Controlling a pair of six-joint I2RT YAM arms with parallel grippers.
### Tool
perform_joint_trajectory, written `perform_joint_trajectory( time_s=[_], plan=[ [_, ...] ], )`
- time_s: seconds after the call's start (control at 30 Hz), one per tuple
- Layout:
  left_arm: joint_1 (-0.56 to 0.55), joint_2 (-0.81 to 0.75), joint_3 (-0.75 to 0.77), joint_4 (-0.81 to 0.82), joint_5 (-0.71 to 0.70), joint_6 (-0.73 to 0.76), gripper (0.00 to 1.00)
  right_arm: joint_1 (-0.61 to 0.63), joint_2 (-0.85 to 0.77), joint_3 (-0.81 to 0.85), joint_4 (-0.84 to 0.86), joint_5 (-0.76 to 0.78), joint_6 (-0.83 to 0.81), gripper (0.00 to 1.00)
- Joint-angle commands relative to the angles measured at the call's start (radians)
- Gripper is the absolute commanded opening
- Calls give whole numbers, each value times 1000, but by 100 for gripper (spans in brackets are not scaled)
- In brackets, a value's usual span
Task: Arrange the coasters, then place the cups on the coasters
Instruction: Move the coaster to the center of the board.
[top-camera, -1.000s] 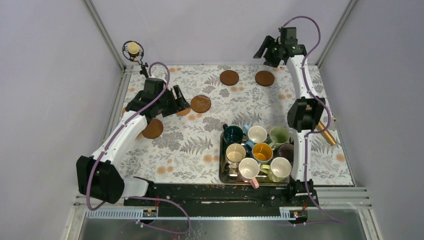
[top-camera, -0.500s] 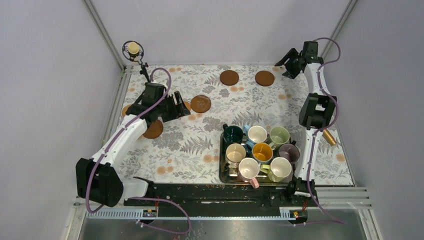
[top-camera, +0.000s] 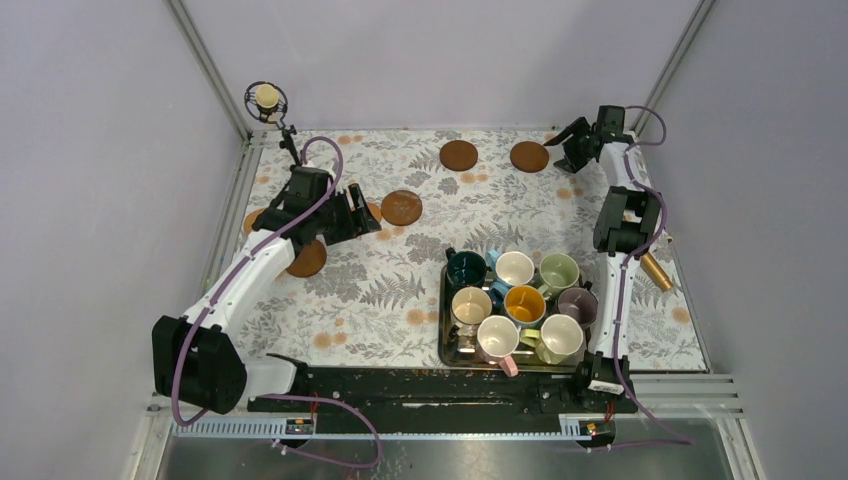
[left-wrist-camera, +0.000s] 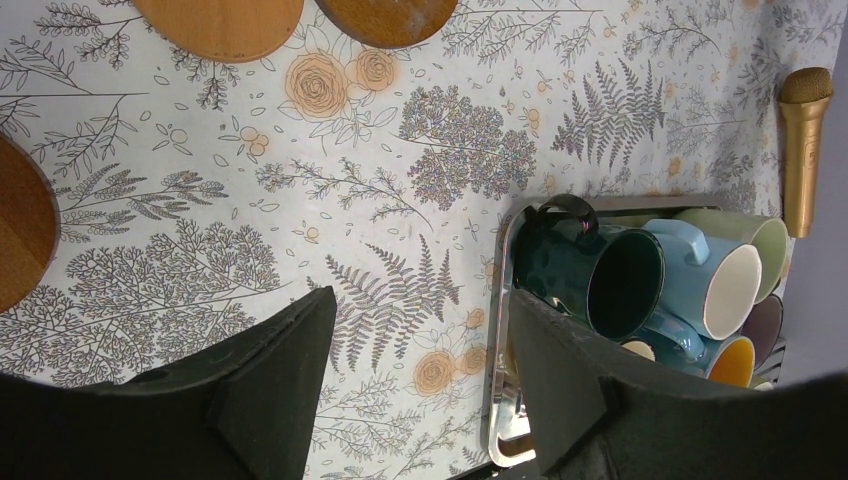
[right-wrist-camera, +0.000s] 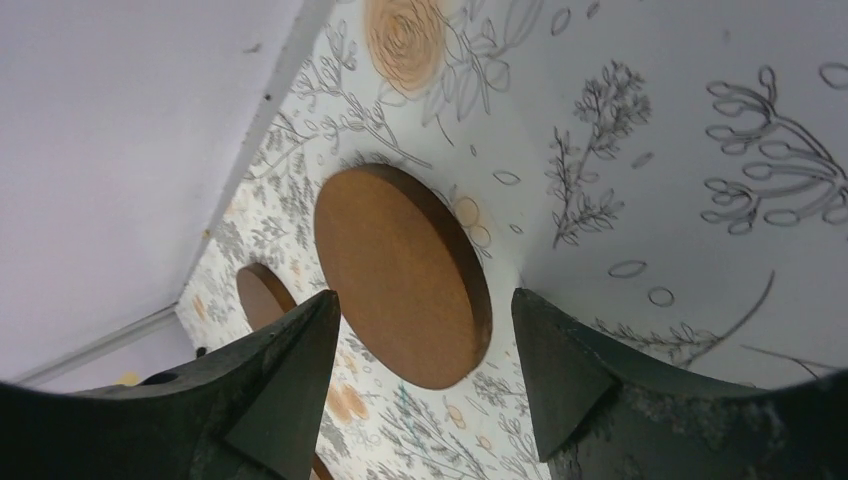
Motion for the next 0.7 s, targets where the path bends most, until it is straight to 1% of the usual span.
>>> perform_joint_trajectory(
  time_s=[0.0,0.17,0.3,0.5,0.67],
  plan=[
    [0,-11,12,40,22,8,65,0,6,-19,143,-28,99,71],
    [1,-30,11,40,18,14,66,2,21,-19,184,-5,177,70],
    [2,-44,15,35,12,17,66,4,28,-3,180,9,185,68],
    [2,-47,24,35,27,14,65,9,26,-12,171,-22,205,60],
    [2,-62,25,35,39,16,65,18,3,-29,118,-31,186,59]
  ],
)
